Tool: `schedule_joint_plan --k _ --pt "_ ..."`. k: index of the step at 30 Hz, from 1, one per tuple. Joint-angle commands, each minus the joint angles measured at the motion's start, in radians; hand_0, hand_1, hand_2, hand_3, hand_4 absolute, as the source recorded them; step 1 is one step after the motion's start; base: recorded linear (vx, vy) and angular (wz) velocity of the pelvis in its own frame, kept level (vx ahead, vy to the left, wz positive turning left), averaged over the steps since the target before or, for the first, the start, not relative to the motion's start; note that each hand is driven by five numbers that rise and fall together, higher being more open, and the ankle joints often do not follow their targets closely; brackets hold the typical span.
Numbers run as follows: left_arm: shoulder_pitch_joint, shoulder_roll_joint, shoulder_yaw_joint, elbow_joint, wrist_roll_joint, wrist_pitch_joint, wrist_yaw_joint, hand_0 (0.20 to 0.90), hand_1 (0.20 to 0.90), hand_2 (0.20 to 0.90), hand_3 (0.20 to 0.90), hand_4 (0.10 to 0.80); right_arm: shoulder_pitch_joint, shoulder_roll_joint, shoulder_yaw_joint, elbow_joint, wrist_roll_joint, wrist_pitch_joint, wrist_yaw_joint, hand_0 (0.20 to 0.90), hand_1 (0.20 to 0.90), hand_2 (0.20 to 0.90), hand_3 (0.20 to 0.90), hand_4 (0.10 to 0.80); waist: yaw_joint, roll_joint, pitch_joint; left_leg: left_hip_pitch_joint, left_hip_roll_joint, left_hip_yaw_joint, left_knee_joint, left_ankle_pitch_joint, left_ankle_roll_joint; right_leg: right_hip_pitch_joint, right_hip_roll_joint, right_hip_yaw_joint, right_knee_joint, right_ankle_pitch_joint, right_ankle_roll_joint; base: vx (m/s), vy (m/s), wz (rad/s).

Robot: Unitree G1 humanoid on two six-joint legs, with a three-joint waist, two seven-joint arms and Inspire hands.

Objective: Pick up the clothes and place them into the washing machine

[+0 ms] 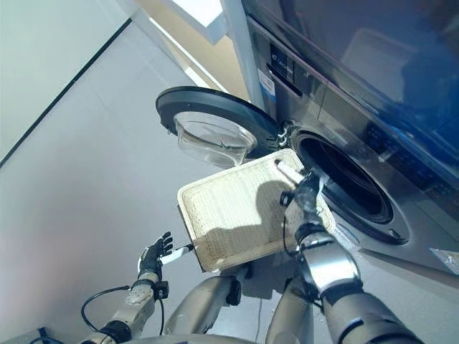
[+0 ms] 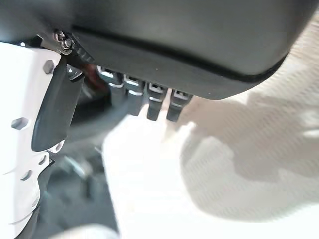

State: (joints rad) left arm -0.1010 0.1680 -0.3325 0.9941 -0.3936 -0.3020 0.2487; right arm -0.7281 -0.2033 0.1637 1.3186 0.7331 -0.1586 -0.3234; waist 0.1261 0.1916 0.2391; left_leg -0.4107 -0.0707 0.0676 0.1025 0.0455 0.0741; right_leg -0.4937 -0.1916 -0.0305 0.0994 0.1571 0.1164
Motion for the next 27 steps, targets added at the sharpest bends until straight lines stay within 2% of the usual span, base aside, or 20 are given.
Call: schedule_joint_plan --k 1,5,6,9,10,12,16,21,27 --pt "-0.055 0.053 0.075 0.079 0.043 -0.009 0.034 0.900 0.900 0.900 0.900 0.800 0.042 0.001 0.006 -0.062 -0.077 -0.030 0.024 0.900 0.900 0.900 0.900 0.800 0.031 -0.036 -0.011 -0.019 0.042 -0.033 0.062 -0.023 -0.105 0.101 0.005 -0.009 0.042 -0.091 -0.021 0.077 -0.087 0.20" --pt "-0.046 0.057 0.105 0.117 0.078 0.004 0.029 0.900 0.900 0.900 0.900 0.800 0.202 0.024 0.014 -0.087 -0.145 -0.021 0.048 0.900 0.900 0.900 0.900 0.800 0.022 -0.081 -0.032 0.051 0.044 -0.053 0.040 -0.024 -0.108 0.184 0.005 -0.045 0.027 -0.105 -0.017 0.087 -0.076 0.25" --pt "-0.046 0.057 0.105 0.117 0.078 0.004 0.029 0.900 0.900 0.900 0.900 0.800 0.202 0.024 0.014 -0.088 -0.145 -0.021 0.048 0.900 0.900 0.900 0.900 0.800 0.022 -0.082 -0.033 0.049 0.043 -0.054 0.037 -0.019 -0.107 0.183 0.005 -0.045 0.023 -0.100 -0.017 0.050 -0.047 0.22" --pt "-0.039 0.075 0.141 0.192 0.118 0.019 0.018 0.900 0.900 0.900 0.900 0.800 0.362 0.032 0.062 -0.154 -0.321 -0.009 0.060 0.900 0.900 0.900 0.900 0.800 0.003 -0.134 -0.066 0.114 0.050 -0.068 0.008 -0.016 -0.112 0.255 0.009 -0.076 -0.001 -0.109 -0.014 0.097 -0.084 0.14" --pt "-0.038 0.076 0.141 0.192 0.118 0.018 0.018 0.900 0.900 0.900 0.900 0.800 0.364 0.032 0.063 -0.156 -0.322 -0.009 0.059 0.900 0.900 0.900 0.900 0.800 0.002 -0.134 -0.066 0.117 0.050 -0.069 0.006 -0.016 -0.112 0.258 0.009 -0.077 -0.002 -0.109 -0.013 0.094 -0.060 0.23" --pt "-0.012 0.092 0.159 0.205 0.142 0.009 0.009 0.900 0.900 0.900 0.900 0.800 0.471 0.011 0.073 -0.241 -0.438 -0.016 0.055 0.900 0.900 0.900 0.900 0.800 -0.015 -0.167 -0.102 0.164 0.056 -0.071 -0.023 -0.014 -0.114 0.301 0.016 -0.091 -0.032 -0.103 -0.007 0.109 -0.033 0.18" --pt "0.015 0.089 0.169 0.234 0.143 0.005 -0.025 0.900 0.900 0.900 0.900 0.800 0.576 -0.011 0.093 -0.303 -0.557 -0.017 0.065 0.900 0.900 0.900 0.900 0.800 -0.031 -0.193 -0.130 0.218 0.065 -0.064 -0.054 -0.012 -0.116 0.347 0.023 -0.097 -0.067 -0.090 -0.002 0.081 -0.017 0.03" --pt "0.042 0.062 0.178 0.278 0.129 0.009 -0.118 0.900 0.900 0.900 0.900 0.800 0.664 -0.012 0.051 -0.191 -0.619 -0.010 0.101 0.900 0.900 0.900 0.900 0.800 -0.050 -0.214 -0.198 0.309 0.079 -0.043 -0.112 -0.015 -0.124 0.421 0.031 -0.098 -0.145 -0.061 0.014 0.079 0.015 -0.02" --pt "0.027 0.038 0.172 0.312 0.204 0.055 -0.163 0.900 0.900 0.900 0.900 0.800 0.681 -0.003 0.059 0.022 -0.719 0.040 0.133 0.900 0.900 0.900 0.900 0.800 -0.062 -0.226 -0.228 0.387 0.091 -0.050 -0.175 -0.001 -0.128 0.477 0.049 -0.118 -0.128 -0.091 0.008 0.061 -0.002 0.03"
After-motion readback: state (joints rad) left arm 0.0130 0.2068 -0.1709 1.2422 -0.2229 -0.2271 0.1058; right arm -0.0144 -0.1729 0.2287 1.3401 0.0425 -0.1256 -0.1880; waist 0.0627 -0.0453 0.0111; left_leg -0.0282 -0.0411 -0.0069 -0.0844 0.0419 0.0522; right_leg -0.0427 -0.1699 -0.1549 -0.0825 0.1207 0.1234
